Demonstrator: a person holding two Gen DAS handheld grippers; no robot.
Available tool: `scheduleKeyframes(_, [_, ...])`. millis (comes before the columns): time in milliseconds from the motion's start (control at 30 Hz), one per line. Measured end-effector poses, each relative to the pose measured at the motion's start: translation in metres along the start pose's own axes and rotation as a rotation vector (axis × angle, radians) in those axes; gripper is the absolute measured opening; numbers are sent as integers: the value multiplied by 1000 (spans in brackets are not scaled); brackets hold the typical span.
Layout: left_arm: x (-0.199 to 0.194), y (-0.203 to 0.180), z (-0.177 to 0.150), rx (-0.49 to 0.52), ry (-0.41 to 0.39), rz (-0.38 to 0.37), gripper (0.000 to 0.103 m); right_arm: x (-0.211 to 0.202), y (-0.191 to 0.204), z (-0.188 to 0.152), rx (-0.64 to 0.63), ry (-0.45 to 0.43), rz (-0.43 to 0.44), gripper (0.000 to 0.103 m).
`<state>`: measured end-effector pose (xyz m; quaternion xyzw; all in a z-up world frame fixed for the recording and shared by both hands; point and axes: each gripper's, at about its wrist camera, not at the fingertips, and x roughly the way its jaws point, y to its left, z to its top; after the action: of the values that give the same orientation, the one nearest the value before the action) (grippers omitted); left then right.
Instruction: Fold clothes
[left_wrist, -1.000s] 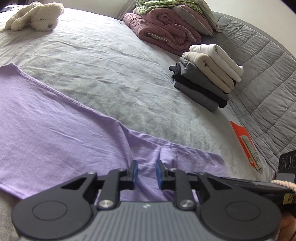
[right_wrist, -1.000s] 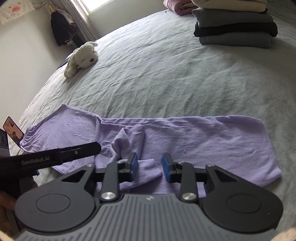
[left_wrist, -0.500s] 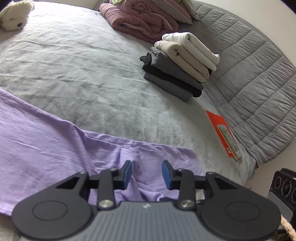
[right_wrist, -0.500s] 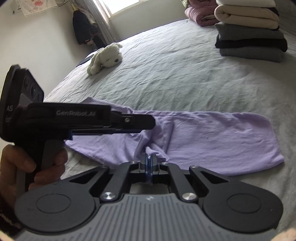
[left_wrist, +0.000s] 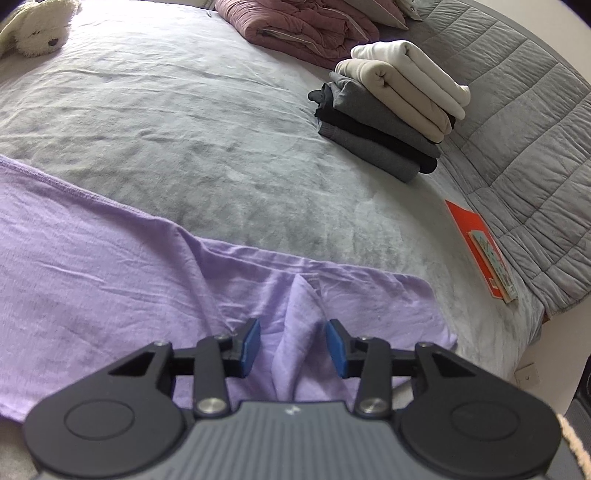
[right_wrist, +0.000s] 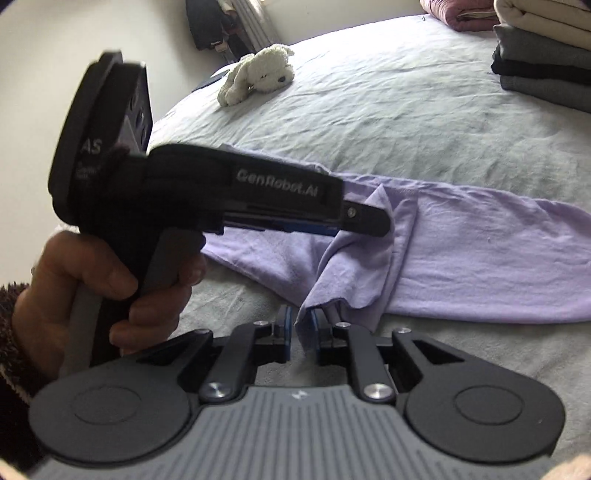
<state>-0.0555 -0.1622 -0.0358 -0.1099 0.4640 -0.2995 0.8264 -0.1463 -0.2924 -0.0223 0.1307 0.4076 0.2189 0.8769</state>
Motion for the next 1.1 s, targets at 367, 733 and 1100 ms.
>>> scheduleKeyframes(367, [-3,16,-2,-70,-30,-18,10,-9,-33,8,125,-71,-98,36])
scheduleKeyframes(733, [-1,20,-4,-81,-27,-28,10,8,-25,9,57,-45,-131,7])
scheduleKeyframes(1100, [-14,24,5,-21,-60,-4,18,-35,-57,16,77,-111,-292,3])
